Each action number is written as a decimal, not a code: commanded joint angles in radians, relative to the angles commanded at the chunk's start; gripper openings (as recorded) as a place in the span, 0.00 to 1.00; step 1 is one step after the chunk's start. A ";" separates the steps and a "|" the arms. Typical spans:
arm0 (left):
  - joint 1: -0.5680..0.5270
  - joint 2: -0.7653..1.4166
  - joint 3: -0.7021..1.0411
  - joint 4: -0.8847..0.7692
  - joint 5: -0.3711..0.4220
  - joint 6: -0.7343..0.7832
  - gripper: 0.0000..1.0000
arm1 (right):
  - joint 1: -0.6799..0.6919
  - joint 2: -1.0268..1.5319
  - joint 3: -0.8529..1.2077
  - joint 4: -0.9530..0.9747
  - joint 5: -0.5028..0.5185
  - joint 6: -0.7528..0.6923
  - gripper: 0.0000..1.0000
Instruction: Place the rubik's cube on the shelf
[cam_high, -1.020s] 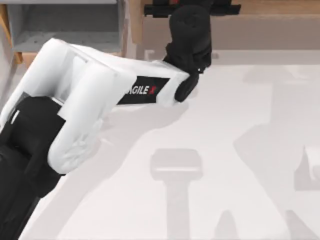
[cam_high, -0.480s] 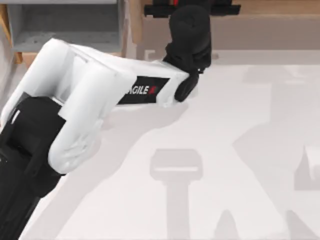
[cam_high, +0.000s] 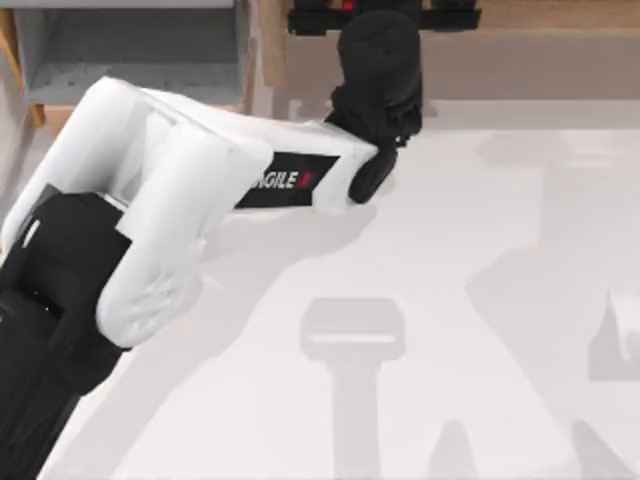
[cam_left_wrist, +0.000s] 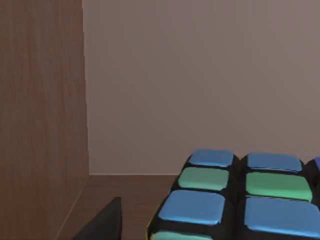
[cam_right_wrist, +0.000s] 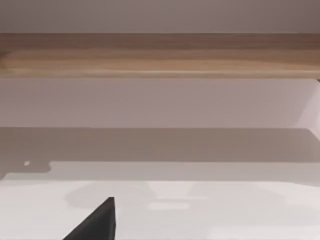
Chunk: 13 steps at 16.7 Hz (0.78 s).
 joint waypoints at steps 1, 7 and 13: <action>0.000 0.000 0.000 0.000 0.000 0.000 1.00 | 0.000 0.000 0.000 0.000 0.000 0.000 1.00; -0.004 -0.026 -0.057 0.020 0.054 0.032 1.00 | 0.000 0.000 0.000 0.000 0.000 0.000 1.00; 0.035 -0.164 -0.388 0.140 0.358 0.232 1.00 | 0.000 0.000 0.000 0.000 0.000 0.000 1.00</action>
